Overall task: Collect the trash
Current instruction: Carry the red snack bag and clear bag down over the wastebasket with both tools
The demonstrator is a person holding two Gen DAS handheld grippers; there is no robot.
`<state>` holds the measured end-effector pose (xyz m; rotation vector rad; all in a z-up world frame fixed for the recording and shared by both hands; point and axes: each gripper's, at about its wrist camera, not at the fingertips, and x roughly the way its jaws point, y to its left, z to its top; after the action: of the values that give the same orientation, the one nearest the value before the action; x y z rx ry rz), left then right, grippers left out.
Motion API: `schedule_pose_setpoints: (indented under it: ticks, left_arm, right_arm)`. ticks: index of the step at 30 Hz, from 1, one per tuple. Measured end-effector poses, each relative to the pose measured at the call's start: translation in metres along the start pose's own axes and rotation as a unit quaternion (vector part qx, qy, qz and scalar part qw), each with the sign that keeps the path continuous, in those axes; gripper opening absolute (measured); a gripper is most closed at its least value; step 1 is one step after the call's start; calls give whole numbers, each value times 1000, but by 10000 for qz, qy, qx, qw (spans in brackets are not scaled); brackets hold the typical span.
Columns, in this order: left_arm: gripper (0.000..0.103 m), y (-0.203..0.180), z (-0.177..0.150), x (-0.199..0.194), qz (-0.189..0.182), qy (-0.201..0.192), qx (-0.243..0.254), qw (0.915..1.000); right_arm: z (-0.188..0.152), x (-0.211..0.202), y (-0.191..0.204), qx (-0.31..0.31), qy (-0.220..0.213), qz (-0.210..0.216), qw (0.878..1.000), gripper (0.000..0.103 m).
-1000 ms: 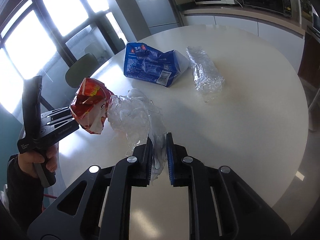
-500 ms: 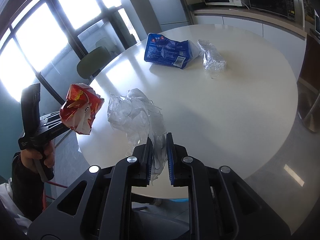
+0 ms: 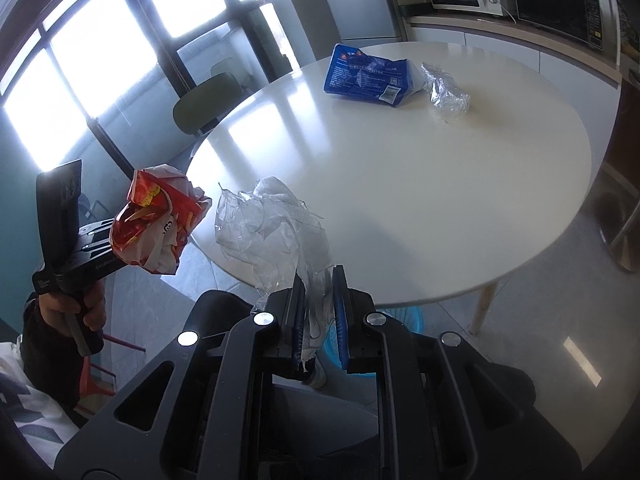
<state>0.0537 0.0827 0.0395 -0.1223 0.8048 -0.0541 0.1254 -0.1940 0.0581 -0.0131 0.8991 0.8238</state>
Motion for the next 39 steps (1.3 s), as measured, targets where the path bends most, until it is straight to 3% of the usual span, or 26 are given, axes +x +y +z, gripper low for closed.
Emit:
schedule_pose_setpoints:
  ticks: [8,18,29,39]
  left_arm:
    - [5,-7,-34,-3,-14,114,56,9999]
    - [5,-2,-67,9,-68,358,-85,9993]
    - [5,12,-107,69,-64,1120,-457,9926]
    - [5,25,-127,142,-69,1882,-878,9782]
  right_arm:
    - [-32,0,15,-176,197,72,9996,12]
    - [-57,30,10,-67,557,102,9984,12]
    - [-80,86,-16,318,1066,18,9938,12]
    - [-102,158,-66,1085,1680,40,9798,12]
